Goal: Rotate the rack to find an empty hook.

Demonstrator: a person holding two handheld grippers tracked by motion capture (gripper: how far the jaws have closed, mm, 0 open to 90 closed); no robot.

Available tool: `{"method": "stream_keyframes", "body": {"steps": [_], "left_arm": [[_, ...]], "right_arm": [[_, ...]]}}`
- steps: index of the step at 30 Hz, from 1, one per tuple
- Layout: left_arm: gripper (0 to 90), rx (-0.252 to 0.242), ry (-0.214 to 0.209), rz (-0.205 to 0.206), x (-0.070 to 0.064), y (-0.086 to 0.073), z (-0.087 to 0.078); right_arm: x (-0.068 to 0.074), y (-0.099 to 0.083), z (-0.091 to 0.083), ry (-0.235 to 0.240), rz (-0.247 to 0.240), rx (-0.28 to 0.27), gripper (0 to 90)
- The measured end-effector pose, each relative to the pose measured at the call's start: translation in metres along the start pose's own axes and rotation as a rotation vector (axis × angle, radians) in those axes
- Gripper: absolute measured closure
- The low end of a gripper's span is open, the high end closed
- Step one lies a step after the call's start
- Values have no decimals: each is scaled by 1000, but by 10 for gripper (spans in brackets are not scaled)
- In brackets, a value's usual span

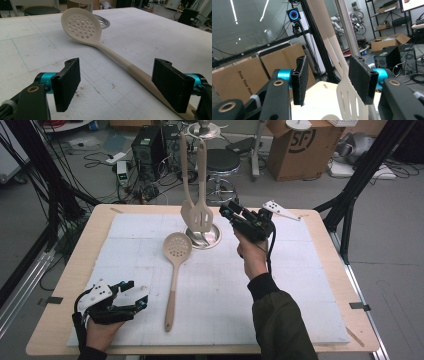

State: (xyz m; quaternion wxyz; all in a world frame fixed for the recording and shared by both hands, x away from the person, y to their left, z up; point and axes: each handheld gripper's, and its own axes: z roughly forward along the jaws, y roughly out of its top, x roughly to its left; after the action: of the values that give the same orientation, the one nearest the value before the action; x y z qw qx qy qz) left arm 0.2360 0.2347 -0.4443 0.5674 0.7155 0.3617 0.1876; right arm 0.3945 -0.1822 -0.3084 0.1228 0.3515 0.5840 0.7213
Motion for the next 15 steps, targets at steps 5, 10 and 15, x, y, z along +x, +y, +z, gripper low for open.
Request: {"method": "stream_keyframes", "body": {"steps": [5,10,15], "left_arm": [[236,-6,1,-2,1,0,0],[236,-8,-1,-7,1,0,1],[236,-8,-1,-7,1,0,0]], "right_arm": [[1,11,7,16,1,-38,611],[0,21,14,14,20,-63,666],[-2,31,18,24,35,-94,779]]}}
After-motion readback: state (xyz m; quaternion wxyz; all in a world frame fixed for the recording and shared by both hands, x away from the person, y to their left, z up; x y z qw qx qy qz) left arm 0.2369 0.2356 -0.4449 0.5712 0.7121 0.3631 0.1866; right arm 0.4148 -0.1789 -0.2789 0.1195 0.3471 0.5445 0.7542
